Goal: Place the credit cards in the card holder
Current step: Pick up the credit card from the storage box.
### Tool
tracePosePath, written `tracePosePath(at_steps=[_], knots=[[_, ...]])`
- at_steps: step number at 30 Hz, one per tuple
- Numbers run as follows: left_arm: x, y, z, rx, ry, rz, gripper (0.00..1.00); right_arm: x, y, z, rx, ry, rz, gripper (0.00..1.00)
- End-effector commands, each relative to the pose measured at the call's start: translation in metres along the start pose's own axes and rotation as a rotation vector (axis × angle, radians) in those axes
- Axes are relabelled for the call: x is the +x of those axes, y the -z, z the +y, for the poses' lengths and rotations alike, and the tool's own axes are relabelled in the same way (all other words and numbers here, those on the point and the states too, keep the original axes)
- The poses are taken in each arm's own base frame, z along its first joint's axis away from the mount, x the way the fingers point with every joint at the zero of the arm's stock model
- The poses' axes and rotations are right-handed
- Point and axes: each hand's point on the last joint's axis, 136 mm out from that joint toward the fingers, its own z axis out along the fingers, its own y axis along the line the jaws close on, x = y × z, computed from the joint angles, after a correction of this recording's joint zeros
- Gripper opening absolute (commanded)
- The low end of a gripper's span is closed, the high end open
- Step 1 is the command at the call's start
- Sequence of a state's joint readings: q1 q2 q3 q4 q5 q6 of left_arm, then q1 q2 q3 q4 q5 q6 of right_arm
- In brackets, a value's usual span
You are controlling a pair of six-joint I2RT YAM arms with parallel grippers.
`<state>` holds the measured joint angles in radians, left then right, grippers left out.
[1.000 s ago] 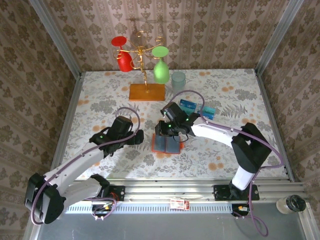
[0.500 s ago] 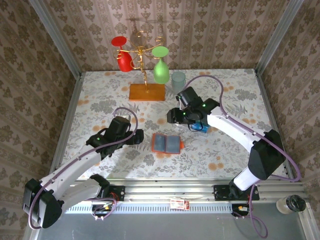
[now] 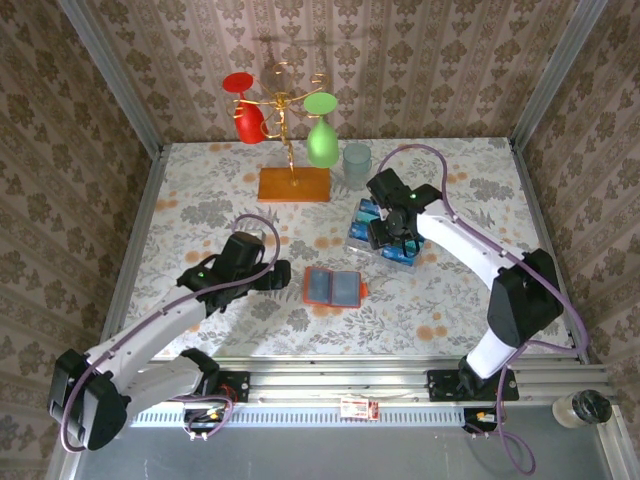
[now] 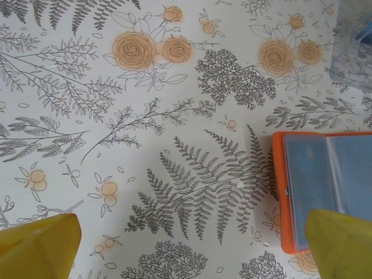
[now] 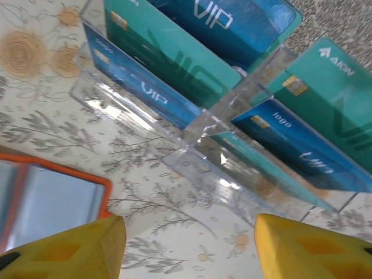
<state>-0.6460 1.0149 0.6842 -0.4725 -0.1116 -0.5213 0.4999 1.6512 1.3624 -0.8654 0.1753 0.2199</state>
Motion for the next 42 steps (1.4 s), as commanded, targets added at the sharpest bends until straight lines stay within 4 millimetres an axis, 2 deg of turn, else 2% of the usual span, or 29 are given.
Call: tracePosePath(at_steps=[1,10,22,32,36,42], knots=[[-0.009,0.000,-0.007,0.041,0.040,-0.028,1.00,0.004,-0.008,-0.014,0.097,0.096,0.042,0.57],[-0.011,-0.007,-0.010,0.055,0.065,-0.031,1.00,0.014,-0.038,-0.016,0.139,0.143,0.099,0.46],[-0.010,-0.014,-0.014,0.099,0.097,-0.034,1.00,0.034,-0.065,-0.023,0.192,0.169,0.158,0.40],[-0.010,-0.018,-0.012,0.104,0.114,-0.036,1.00,0.028,-0.063,-0.023,0.196,0.185,0.151,0.38],[-0.007,-0.021,-0.011,0.106,0.118,-0.029,1.00,0.027,-0.060,-0.026,0.210,0.200,0.150,0.47],[-0.005,-0.023,-0.011,0.106,0.124,-0.025,1.00,0.030,-0.067,-0.026,0.215,0.216,0.171,0.48]])
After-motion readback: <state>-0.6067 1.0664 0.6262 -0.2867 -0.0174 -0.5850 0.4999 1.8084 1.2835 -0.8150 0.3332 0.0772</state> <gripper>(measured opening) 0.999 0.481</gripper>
